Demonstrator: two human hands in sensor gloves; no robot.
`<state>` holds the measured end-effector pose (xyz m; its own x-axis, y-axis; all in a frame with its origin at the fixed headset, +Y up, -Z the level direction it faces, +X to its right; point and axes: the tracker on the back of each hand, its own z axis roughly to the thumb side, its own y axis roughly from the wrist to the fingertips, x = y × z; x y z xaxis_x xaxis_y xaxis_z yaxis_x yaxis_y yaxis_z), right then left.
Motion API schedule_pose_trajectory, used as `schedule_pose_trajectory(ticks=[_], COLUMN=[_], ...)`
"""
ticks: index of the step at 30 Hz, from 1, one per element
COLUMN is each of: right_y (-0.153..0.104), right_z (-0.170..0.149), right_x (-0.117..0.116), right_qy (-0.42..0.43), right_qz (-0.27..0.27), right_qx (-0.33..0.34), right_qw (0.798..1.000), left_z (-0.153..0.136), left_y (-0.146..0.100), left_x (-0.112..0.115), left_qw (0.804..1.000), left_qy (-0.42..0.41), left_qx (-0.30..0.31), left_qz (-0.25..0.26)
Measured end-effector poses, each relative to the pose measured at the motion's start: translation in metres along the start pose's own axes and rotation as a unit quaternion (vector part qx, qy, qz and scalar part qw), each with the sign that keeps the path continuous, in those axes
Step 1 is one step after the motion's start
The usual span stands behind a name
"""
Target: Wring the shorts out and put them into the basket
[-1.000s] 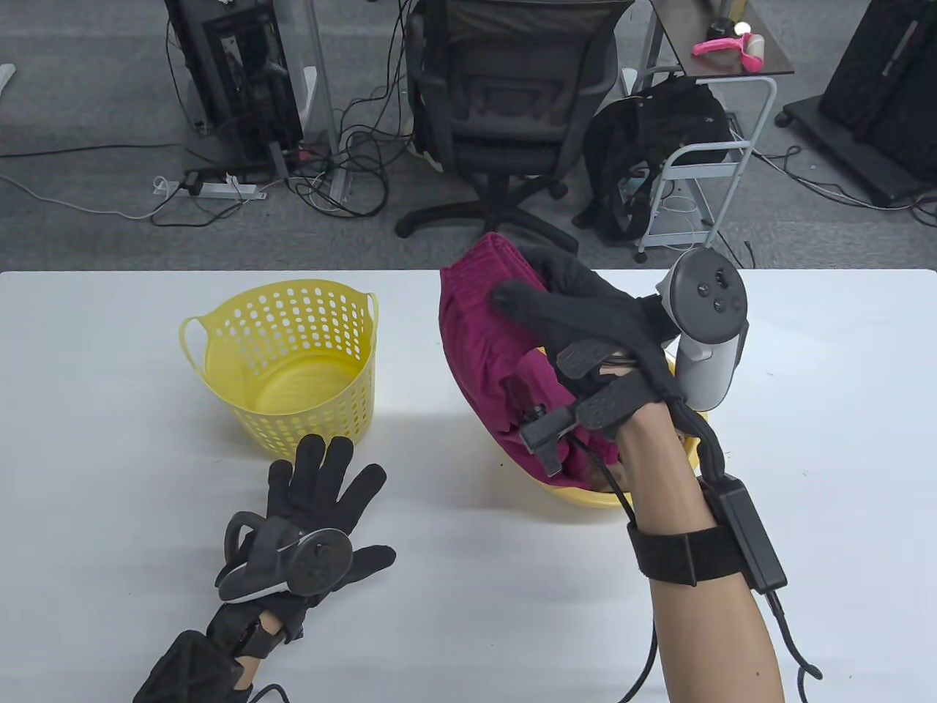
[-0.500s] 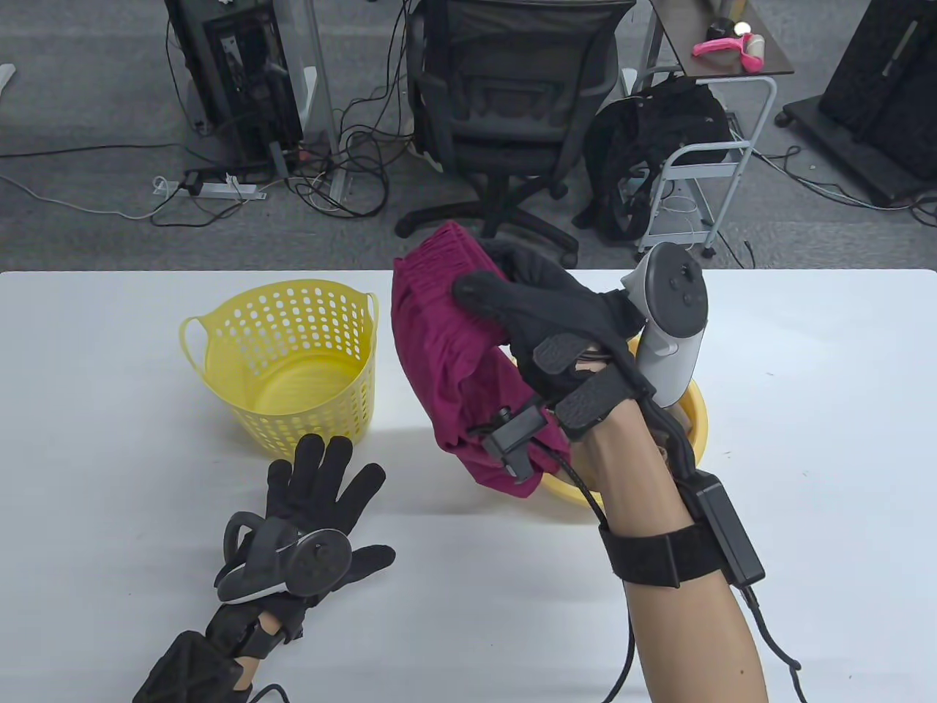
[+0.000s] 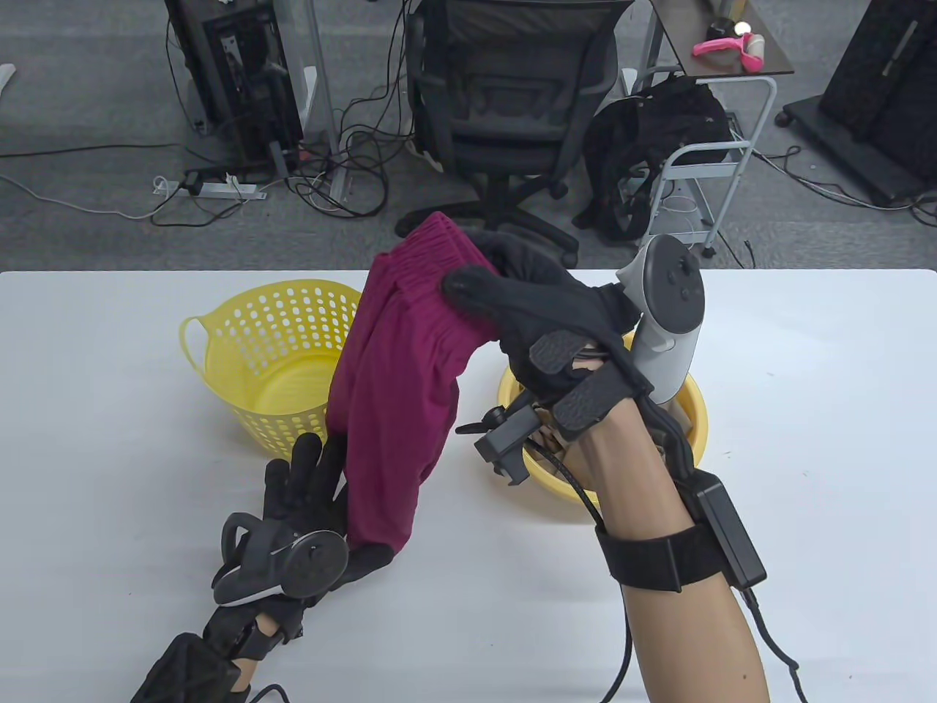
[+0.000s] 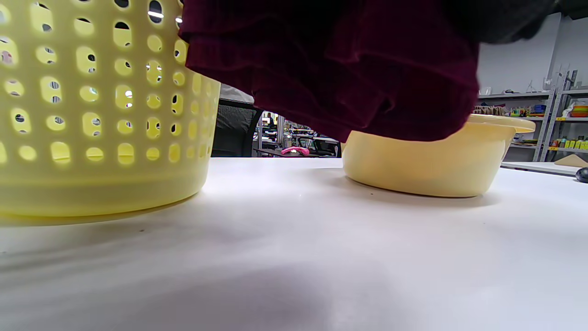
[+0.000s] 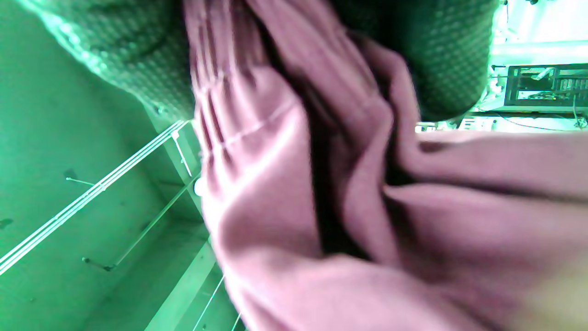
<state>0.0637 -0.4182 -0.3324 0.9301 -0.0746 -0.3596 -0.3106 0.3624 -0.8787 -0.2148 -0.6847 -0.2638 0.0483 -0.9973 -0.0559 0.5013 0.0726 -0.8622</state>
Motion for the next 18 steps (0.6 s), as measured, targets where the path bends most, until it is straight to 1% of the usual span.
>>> schedule_pose_trajectory(ticks=[10,18], right_y=[0.001,-0.001], right_z=[-0.002,-0.006], right_x=[0.011,0.016], right_qy=[-0.021,-0.019], right_qz=[-0.012,-0.015], right_qx=[-0.003,-0.007], right_qw=[1.000,1.000], left_z=[0.001,0.001], left_y=[0.000,0.001], left_x=[-0.001,0.001], left_qw=[1.000,1.000], left_qy=[0.000,-0.008], left_qx=[-0.001,-0.009], left_qz=[0.008,0.020])
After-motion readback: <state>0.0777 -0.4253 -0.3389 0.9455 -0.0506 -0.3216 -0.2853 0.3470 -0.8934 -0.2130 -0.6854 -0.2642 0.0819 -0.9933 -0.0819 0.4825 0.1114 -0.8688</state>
